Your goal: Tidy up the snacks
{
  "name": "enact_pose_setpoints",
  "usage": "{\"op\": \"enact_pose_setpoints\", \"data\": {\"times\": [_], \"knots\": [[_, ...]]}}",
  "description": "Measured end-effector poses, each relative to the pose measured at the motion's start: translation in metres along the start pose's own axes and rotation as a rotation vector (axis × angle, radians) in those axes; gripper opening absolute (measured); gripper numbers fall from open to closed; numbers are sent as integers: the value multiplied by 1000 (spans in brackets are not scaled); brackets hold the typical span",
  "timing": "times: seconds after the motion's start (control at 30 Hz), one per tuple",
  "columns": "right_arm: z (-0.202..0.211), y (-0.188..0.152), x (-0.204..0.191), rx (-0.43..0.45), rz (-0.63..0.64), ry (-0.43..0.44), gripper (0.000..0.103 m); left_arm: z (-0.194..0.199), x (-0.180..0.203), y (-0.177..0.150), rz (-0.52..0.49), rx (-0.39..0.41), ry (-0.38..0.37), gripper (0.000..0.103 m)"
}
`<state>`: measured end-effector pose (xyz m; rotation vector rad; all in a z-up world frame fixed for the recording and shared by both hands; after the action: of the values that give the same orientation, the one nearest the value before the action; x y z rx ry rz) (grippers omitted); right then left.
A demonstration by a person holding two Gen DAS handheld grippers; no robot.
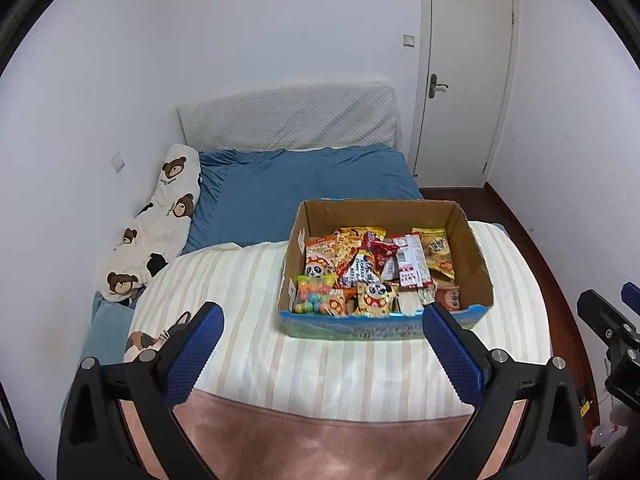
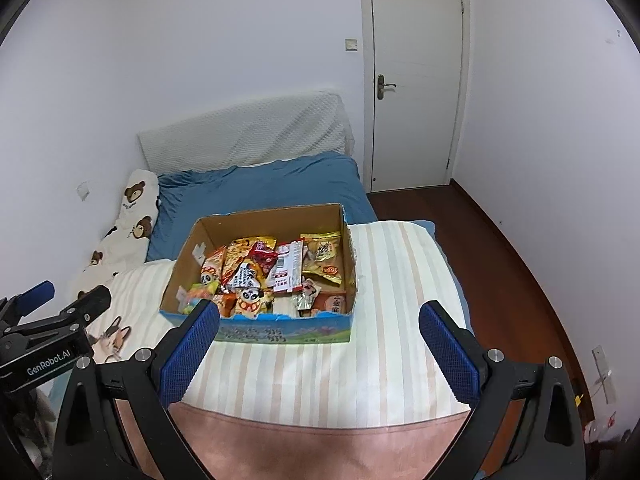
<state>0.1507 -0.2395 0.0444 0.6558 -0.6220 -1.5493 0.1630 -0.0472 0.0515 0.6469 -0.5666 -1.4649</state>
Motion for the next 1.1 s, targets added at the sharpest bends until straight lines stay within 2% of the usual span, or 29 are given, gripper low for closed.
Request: {"op": "enact_pose_setpoints", "data": {"times": [0.4,1.1], "knots": [[-37,7,-4,-36,17,-37,102,-24,7,9,-27,-26,5,102],[-39,4,-1,-38,18,-42,102,-27,11,8,-32,-32,-10,102]]}}
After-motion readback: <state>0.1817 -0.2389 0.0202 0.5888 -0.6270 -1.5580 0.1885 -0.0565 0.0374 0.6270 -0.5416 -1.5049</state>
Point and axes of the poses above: each gripper's, at about its wrist camera, not at the fingertips, and z roughly against the way its jaws point, x to its right, y to its top, the point moved 1 cm from there along -z, roughly the way its jaws point
